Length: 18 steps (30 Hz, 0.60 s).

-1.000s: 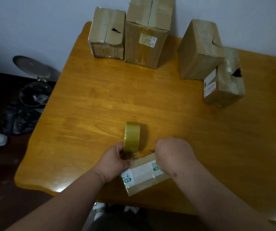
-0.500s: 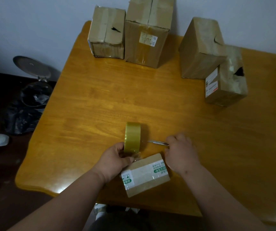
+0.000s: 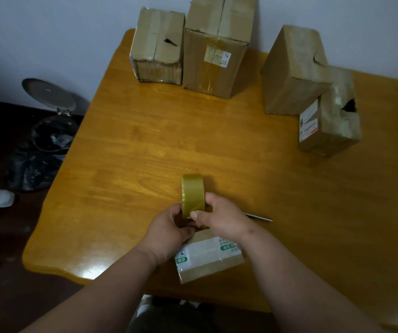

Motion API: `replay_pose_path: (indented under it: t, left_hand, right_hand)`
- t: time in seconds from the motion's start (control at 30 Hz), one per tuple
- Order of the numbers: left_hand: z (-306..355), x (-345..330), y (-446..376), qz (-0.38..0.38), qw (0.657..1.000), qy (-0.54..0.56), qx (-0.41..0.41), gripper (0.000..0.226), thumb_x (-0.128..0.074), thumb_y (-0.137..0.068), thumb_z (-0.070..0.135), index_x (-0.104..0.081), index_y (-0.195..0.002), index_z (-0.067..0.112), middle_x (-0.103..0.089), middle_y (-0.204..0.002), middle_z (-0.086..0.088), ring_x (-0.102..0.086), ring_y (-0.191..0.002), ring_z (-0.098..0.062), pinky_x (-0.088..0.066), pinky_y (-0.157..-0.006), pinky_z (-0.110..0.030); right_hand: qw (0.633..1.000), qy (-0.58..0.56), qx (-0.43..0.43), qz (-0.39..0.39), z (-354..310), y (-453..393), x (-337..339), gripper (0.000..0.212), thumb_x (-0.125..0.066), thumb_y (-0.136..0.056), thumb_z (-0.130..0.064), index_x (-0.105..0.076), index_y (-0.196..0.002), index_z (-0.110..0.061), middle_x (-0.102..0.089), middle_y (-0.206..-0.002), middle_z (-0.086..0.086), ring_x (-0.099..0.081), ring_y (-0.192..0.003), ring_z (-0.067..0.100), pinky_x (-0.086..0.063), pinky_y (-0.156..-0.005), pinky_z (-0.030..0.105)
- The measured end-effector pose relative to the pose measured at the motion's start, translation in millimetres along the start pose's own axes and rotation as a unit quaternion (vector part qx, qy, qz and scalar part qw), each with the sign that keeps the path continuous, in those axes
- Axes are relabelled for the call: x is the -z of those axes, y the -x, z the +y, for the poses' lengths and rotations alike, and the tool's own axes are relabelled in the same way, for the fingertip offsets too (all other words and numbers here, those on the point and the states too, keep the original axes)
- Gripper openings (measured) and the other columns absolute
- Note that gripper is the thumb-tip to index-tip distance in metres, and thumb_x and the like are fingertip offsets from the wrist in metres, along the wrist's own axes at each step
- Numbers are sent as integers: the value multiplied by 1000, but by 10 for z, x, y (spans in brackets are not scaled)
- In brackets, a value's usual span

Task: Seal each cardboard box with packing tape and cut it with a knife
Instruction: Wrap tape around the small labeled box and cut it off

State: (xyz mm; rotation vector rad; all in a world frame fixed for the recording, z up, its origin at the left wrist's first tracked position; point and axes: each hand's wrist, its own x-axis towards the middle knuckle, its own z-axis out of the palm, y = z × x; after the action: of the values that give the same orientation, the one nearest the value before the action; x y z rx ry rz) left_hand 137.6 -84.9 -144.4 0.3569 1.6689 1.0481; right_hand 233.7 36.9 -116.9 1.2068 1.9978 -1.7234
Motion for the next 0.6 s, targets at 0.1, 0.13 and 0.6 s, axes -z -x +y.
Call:
replay_pose_path:
  t: [0.1,0.13,0.6]
  left_hand:
    - [11,-8,-13,8,1000,13,-4,47,-59,-84,-17,-60,-113,20,-74,-100,-9,-70,-97,-29,-56,-82,-45]
    - [14,-4,-22,7,1000,17,-7,50,-59,-83,-18,-58,-114,20,-73,-103,-12,-69,-98,-32,-55,-84,-48]
    - [66,13,-30,-9,998,4,-54,81,-75,-79,-3,-39,-129,49,-67,-110,-1,-70,-87,-9,-56,-66,-22]
  right_hand:
    - [1000,-12,6,-7,-3,-20,35,28,-65,-93,-22,-62,-121,-26,-70,-107,-6,-67,-96,8,-52,-88,30]
    - [1000,-8,10,-7,-4,-28,41,28,-65,-93,-22,-62,-121,-25,-70,-108,-7,-66,-97,9,-51,-89,30]
    - [997,-76,28,-4,-46,-111,197,19,-64,-94,-22,-63,-109,-33,-70,-107,-10,-71,-88,6,-51,-91,35]
